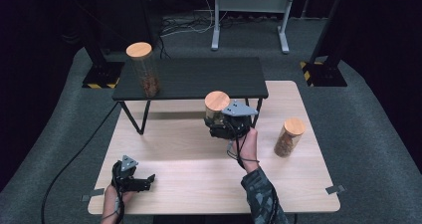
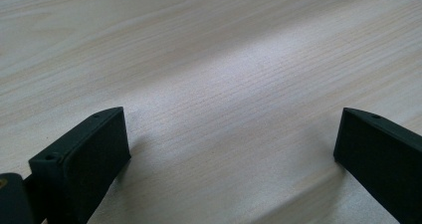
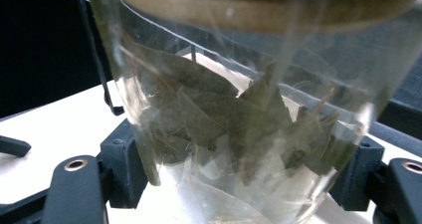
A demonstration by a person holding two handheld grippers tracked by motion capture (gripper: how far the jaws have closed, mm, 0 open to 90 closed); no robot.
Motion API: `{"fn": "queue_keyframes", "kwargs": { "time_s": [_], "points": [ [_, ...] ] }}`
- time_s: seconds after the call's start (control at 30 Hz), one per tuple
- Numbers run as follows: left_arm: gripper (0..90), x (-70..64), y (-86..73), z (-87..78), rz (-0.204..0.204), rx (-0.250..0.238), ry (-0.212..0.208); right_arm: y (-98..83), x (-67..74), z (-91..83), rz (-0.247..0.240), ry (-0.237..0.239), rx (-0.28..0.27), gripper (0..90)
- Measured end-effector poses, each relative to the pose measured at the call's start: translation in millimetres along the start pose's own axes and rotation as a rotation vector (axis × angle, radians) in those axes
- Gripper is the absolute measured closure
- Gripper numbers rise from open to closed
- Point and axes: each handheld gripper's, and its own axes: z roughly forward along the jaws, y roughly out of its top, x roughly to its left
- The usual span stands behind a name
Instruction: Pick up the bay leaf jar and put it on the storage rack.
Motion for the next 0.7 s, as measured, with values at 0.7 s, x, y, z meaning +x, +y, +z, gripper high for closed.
{"fn": "queue_keyframes", "kwargs": {
  "time_s": [0.7],
  "points": [
    [0.1, -0.1, 0.0, 0.0, 0.001, 0.000, -0.001, 16.2, -1.2, 0.2, 0.001, 0.003, -0.017, 24.8]
  ]
}}
